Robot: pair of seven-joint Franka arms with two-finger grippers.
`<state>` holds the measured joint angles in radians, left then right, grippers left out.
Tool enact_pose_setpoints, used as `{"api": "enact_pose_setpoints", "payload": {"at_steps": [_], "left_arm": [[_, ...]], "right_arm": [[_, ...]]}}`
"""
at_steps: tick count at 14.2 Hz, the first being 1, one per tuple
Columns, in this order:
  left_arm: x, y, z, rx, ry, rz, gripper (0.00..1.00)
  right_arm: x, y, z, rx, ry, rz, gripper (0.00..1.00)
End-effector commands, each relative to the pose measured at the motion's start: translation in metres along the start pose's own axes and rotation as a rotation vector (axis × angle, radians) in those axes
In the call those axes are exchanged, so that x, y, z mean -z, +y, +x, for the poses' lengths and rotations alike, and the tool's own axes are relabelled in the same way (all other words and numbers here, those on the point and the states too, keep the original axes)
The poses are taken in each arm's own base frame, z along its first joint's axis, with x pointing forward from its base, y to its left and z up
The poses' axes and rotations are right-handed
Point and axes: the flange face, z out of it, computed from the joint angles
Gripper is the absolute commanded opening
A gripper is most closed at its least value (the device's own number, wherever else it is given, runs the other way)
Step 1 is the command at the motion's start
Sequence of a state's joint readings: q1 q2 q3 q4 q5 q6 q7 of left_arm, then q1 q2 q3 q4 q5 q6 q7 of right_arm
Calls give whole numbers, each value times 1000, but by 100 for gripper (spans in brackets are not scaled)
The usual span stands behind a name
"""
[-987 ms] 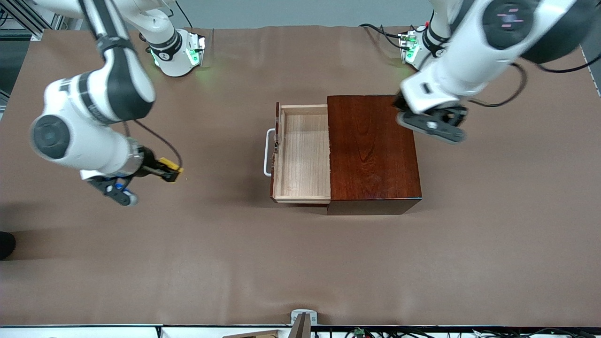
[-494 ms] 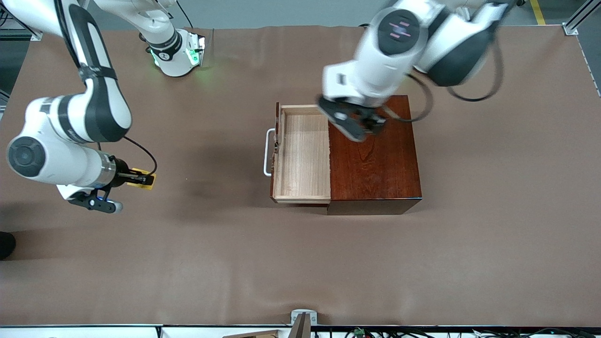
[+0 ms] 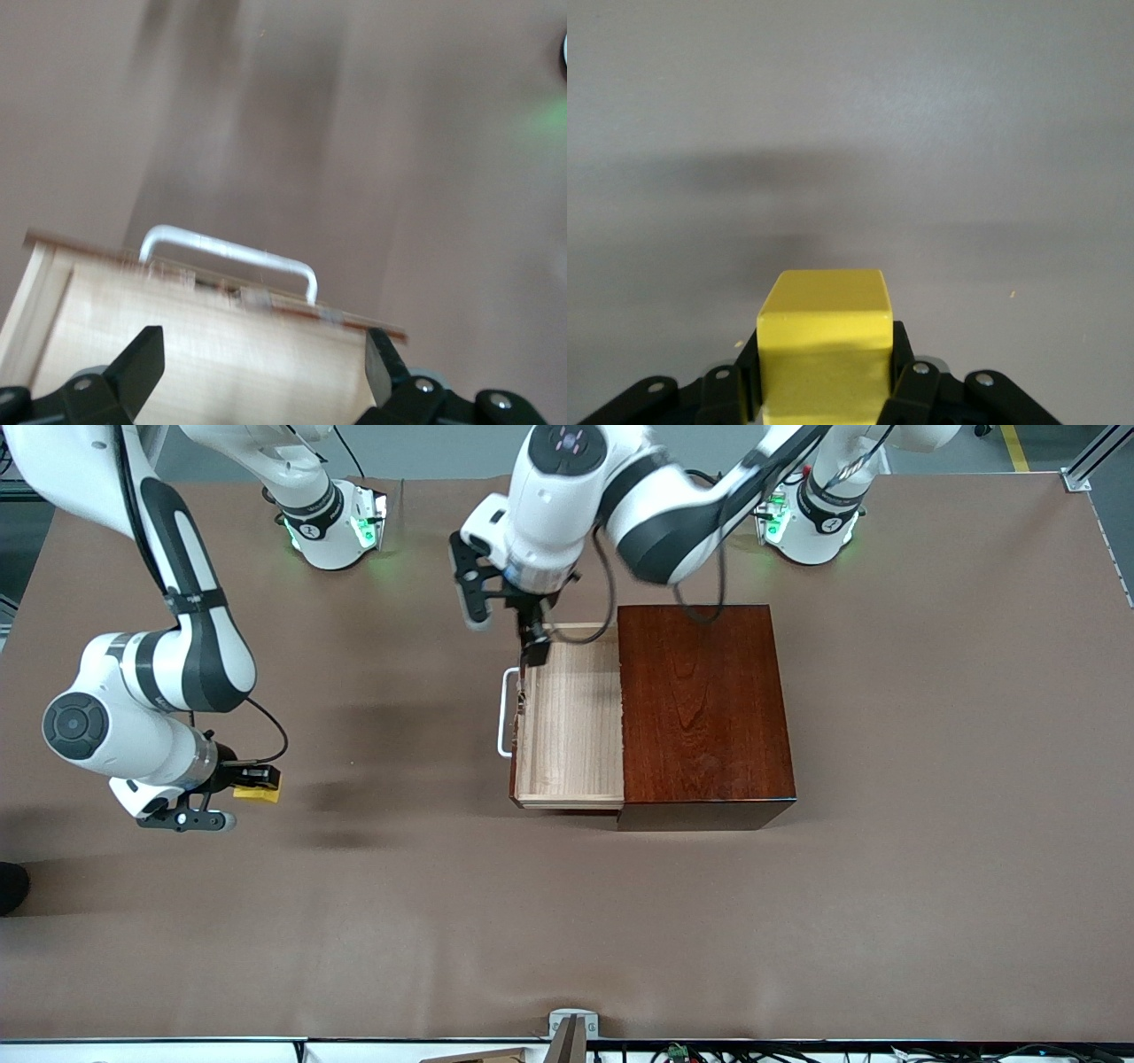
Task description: Open drawer, take yellow block, close drawer
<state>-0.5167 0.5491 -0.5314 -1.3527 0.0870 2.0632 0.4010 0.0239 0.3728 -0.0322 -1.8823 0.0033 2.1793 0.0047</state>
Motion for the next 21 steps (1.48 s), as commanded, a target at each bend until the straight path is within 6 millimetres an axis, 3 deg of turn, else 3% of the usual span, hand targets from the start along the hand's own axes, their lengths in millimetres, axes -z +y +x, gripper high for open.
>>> {"api": "enact_pose_setpoints", "payload": {"at_steps": [1, 3, 5, 8, 10, 12, 16, 20, 21], "left_arm": [[-49, -5, 23, -168, 54, 18, 100], [-84, 0, 25, -269, 13, 77, 100], [-119, -7, 20, -337, -19, 113, 100], [-144, -15, 9, -318, -47, 97, 100], [-148, -16, 5, -303, -70, 83, 100], [-147, -32, -8, -265, -123, 75, 100], [-143, -38, -14, -228, -152, 78, 100], [-138, -50, -24, -149, -200, 92, 100], [-134, -55, -29, -136, -221, 92, 100]], "right_arm": [[-23, 25, 8, 79, 29, -1, 0], [-40, 39, 11, 120, 44, -3, 0], [-59, 42, 14, 126, 62, -5, 0], [-81, 34, 14, 100, 80, -3, 0], [-89, 26, 13, 25, 68, 1, 0], [-96, 14, 11, 9, 56, 1, 0], [-96, 20, 11, 2, 58, 0, 0], [-113, 21, 13, -3, 65, -1, 0], [-114, 21, 13, -2, 62, -1, 5]]}}
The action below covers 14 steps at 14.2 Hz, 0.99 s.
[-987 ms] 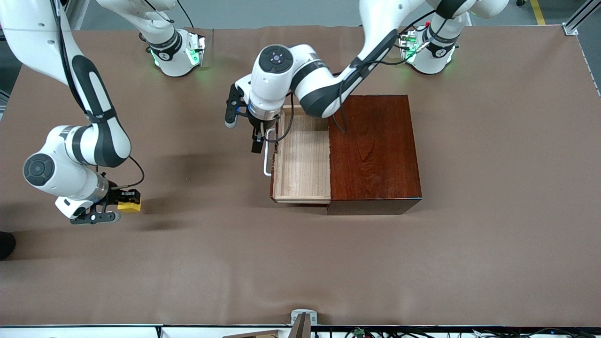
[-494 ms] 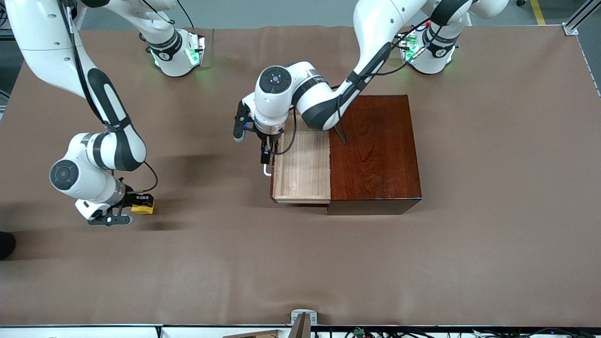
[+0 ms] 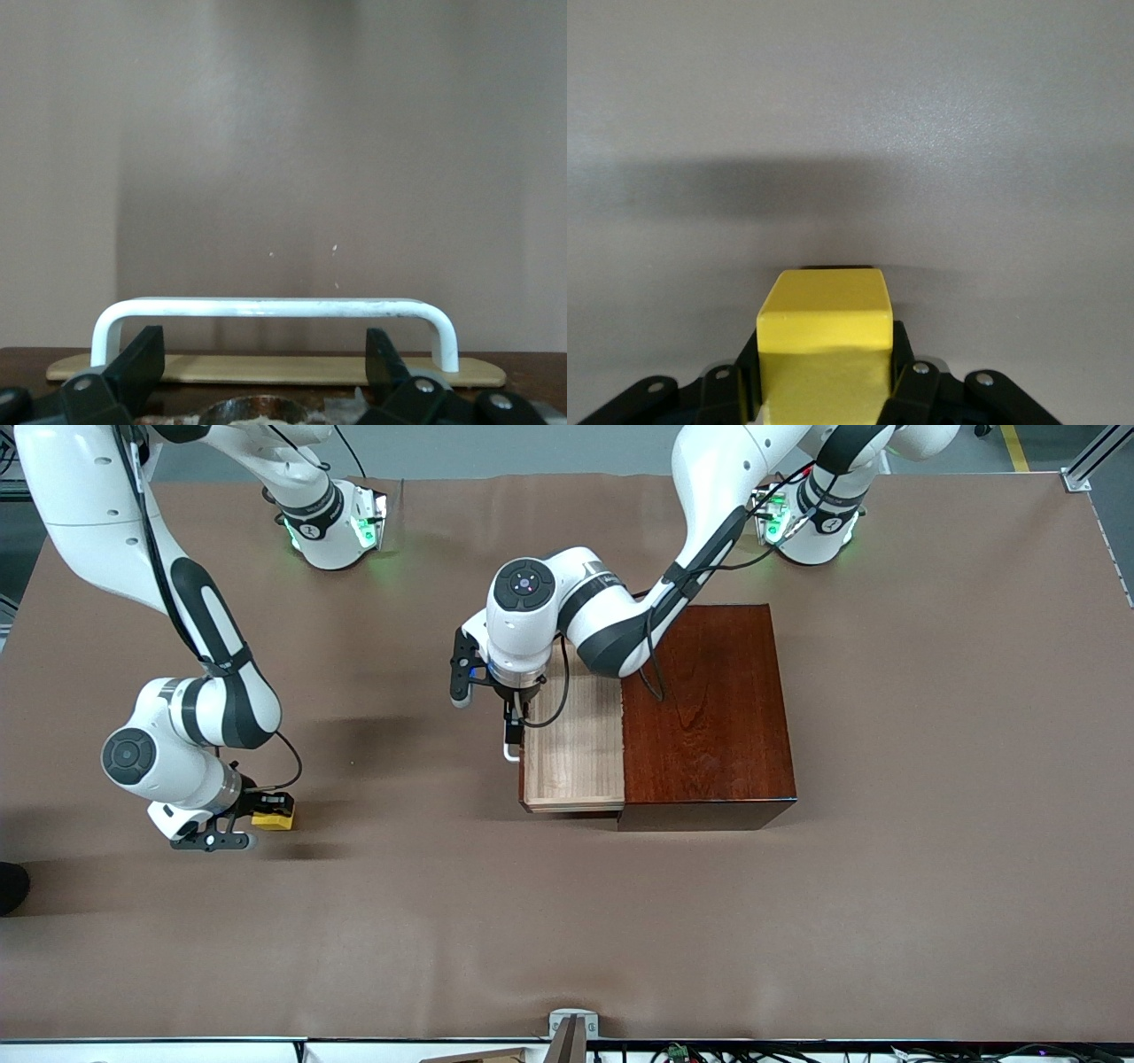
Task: Open drawer, take yellow block, close drawer
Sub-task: 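Close the drawer with the left gripper while the right gripper places the block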
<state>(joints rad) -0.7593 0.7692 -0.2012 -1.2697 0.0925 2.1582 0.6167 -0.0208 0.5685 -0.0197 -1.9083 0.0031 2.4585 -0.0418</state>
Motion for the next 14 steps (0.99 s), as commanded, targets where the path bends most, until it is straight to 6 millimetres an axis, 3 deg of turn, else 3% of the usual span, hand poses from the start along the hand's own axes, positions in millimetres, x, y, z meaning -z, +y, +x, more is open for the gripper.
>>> {"api": "enact_pose_setpoints", "payload": {"at_steps": [1, 3, 4, 8, 14], "left_arm": [[15, -14, -21, 49, -98, 10, 100], [27, -19, -30, 64, -130, 12, 100], [28, -23, -35, 72, -145, 11, 100], [39, -28, -48, 64, -223, 28, 100], [40, -27, -58, 55, -304, 20, 100]], "right_arm": [[-4, 3, -1, -18, 4, -2, 26], [-6, 2, -3, -17, -6, -2, 91], [-6, 1, -3, -15, -8, -2, 100], [7, 1, -5, -14, -37, -1, 100], [88, -4, -13, 6, -71, 3, 100]]}}
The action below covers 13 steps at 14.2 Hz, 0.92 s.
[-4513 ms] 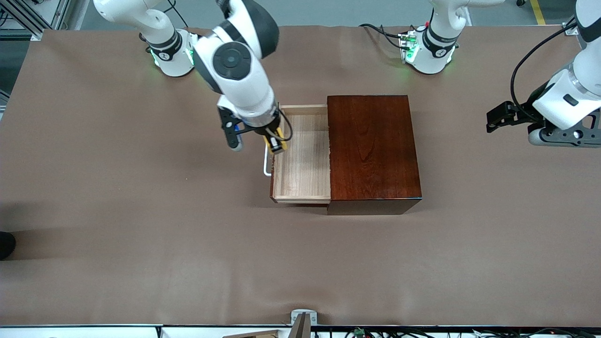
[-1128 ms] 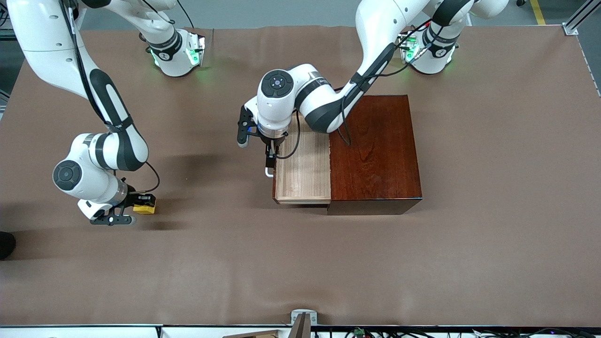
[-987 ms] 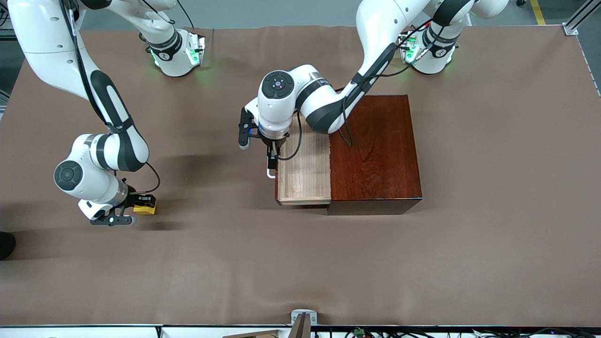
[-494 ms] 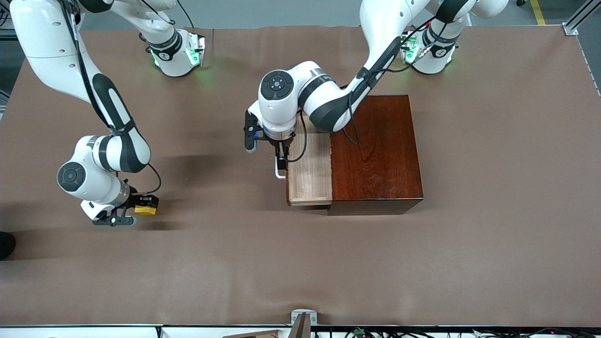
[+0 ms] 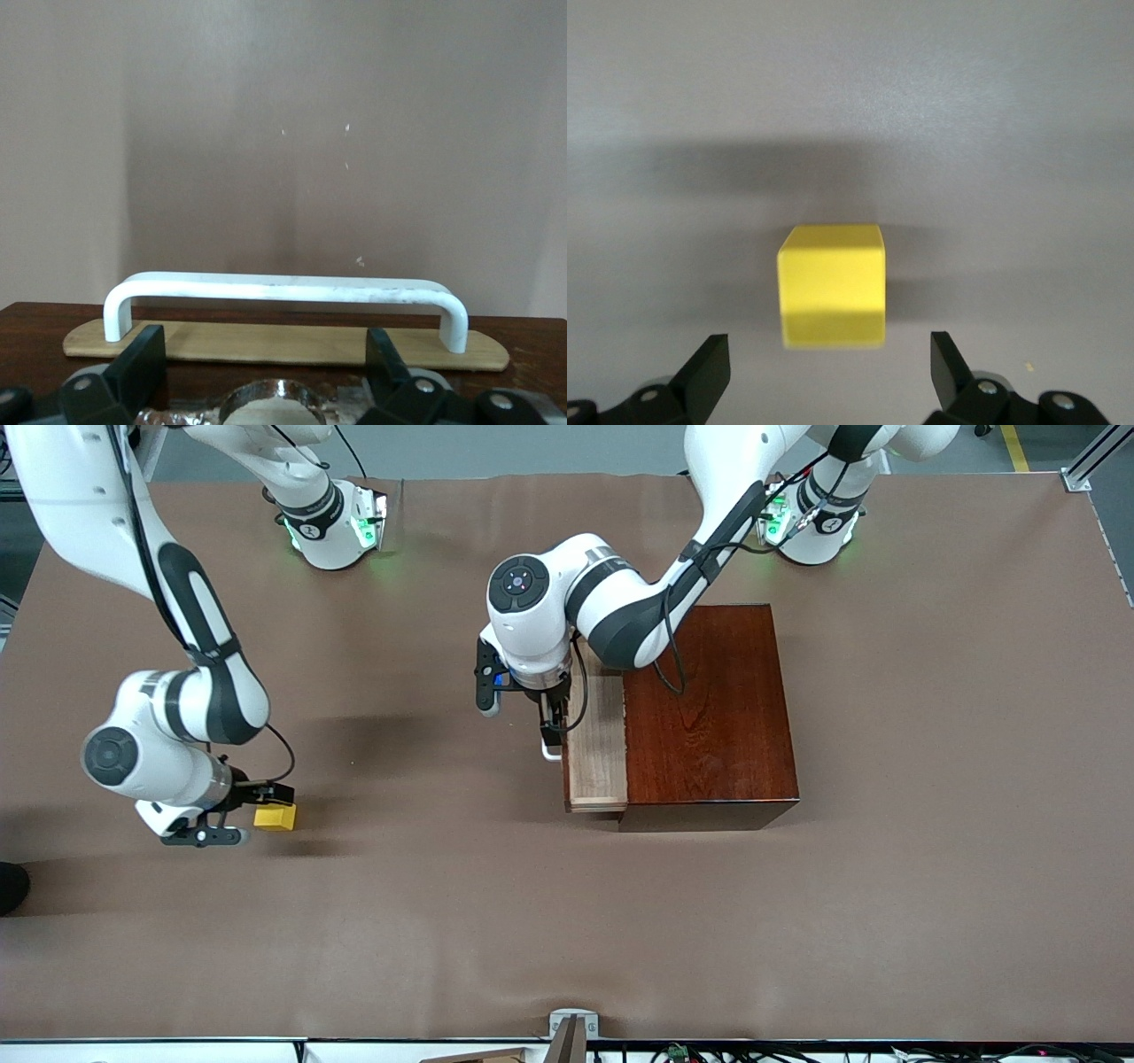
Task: Open drawer, take yellow block, close drawer
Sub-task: 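Close the drawer with the left gripper while the right gripper places the block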
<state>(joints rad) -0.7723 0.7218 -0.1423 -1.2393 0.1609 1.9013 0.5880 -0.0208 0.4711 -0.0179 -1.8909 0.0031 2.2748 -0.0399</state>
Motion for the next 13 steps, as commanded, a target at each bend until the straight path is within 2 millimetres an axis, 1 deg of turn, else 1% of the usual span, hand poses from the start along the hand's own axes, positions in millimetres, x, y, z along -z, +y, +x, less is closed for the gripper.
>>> {"api": "enact_pose_setpoints", "payload": {"at_steps": [1, 2, 4, 6, 7, 10, 12, 13], "left_arm": [[5, -18, -33, 34, -106, 21, 100], [5, -19, -37, 33, -126, 19, 100], [5, -22, -44, 33, -159, 23, 100], [2, -25, -52, 44, -192, 3, 100], [1, -27, -56, 45, -207, 1, 100], [-3, -26, -62, 45, -251, -18, 100], [-9, -24, -64, 32, -287, -5, 100], [-11, -21, -62, 27, -290, -7, 100]], "right_arm": [[50, -6, -15, 11, -6, -2, 100], [67, -10, -19, 17, -6, -2, 100], [101, -29, -31, 47, -19, -5, 100], [134, -41, -41, 68, -22, -6, 100], [152, -43, -45, 71, -34, -7, 100], [216, -46, -52, 77, -63, -7, 100], [256, -43, -57, 83, -71, -7, 100], [273, -39, -62, 86, -63, -6, 100]]}}
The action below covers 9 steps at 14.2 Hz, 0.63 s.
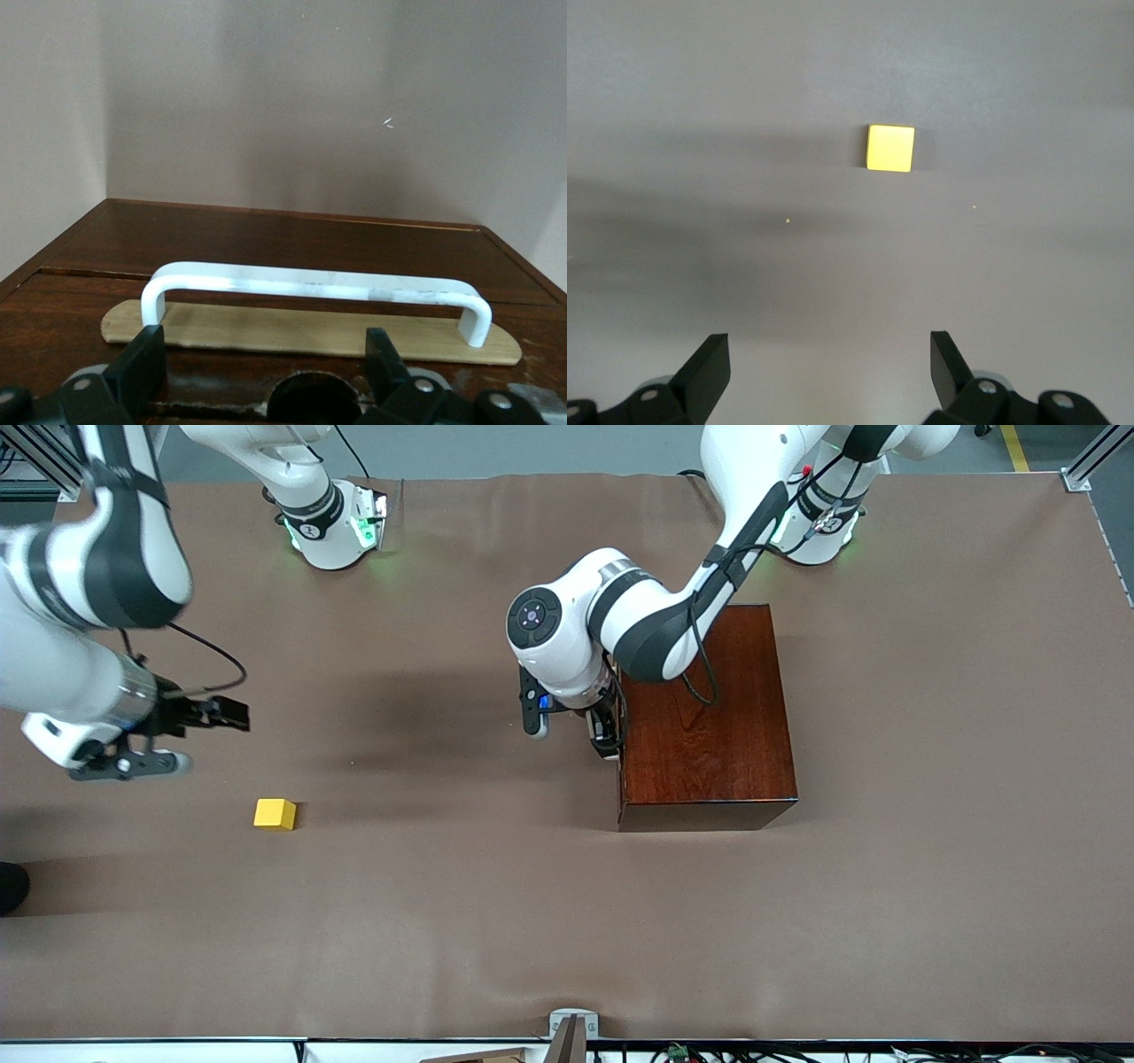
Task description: Open drawer, take yellow block, close drawer
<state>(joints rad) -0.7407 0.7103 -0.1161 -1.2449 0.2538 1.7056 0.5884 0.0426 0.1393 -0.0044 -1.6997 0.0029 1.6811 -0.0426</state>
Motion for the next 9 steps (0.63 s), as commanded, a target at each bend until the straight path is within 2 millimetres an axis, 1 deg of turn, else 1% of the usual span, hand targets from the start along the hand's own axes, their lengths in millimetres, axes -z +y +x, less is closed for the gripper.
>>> {"api": "enact_pose_setpoints", "payload": {"at_steps": [1, 2, 3, 4, 5, 6, 7, 8, 9], "left_arm": [[-6, 4, -9, -8, -74, 20, 100], [-8, 7, -6, -6, -74, 19, 100], [-9, 10, 2, -12, -54, 18, 100], [3, 12, 12, -19, 13, 56, 100], [16, 19, 25, -28, 84, 94, 100], [27, 24, 34, 8, 147, 117, 100], [37, 34, 46, 81, 220, 115, 100], [47, 40, 52, 193, 283, 91, 100], [60, 44, 51, 318, 320, 59, 100]], "right_arm": [[48, 7, -17, 6, 27, -9, 100], [63, 6, -28, 6, 44, -10, 100], [74, 5, -39, 7, 45, -10, 100], [83, 3, -48, 11, 48, -12, 100], [92, 1, -55, 14, 59, -12, 100], [96, 1, -58, 14, 59, -12, 100], [103, 2, -60, 22, 65, -13, 100], [119, 2, -62, 46, 82, -15, 100], [126, 5, -63, 57, 79, -15, 100]]}}
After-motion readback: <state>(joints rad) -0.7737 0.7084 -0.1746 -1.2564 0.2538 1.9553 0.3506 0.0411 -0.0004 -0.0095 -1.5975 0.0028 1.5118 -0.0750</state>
